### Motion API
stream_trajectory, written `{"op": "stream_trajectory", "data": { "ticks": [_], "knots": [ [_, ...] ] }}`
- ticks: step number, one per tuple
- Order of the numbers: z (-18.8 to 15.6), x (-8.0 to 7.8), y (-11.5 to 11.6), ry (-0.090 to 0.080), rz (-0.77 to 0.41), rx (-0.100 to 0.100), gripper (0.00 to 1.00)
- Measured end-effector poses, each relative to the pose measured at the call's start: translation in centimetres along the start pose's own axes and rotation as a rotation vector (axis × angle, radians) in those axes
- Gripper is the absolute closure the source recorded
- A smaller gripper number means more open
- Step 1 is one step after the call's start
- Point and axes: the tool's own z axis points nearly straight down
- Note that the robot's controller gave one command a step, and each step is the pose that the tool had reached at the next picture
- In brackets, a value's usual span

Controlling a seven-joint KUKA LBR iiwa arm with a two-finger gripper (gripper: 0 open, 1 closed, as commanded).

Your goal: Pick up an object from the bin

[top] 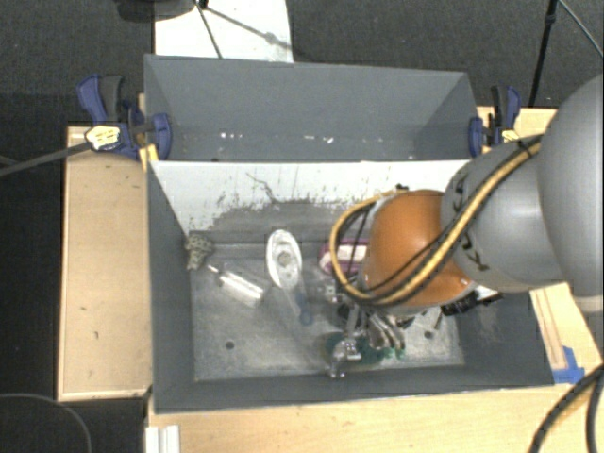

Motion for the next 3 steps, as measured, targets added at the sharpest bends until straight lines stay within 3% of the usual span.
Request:
{"op": "stream_trajectory", "data": {
  "ticks": [1, 2, 3],
  "knots": [
    [1.0, -0.3, -5.1, -0.006, -0.119, 0.001, 0.00],
    [1.1, 0.0, -4.9, 0.009, -0.118, 0.000, 1.00],
    [-18.4, -0.7, -4.8, -0.007, -0.250, 0.002, 1.00]
  ]
}}
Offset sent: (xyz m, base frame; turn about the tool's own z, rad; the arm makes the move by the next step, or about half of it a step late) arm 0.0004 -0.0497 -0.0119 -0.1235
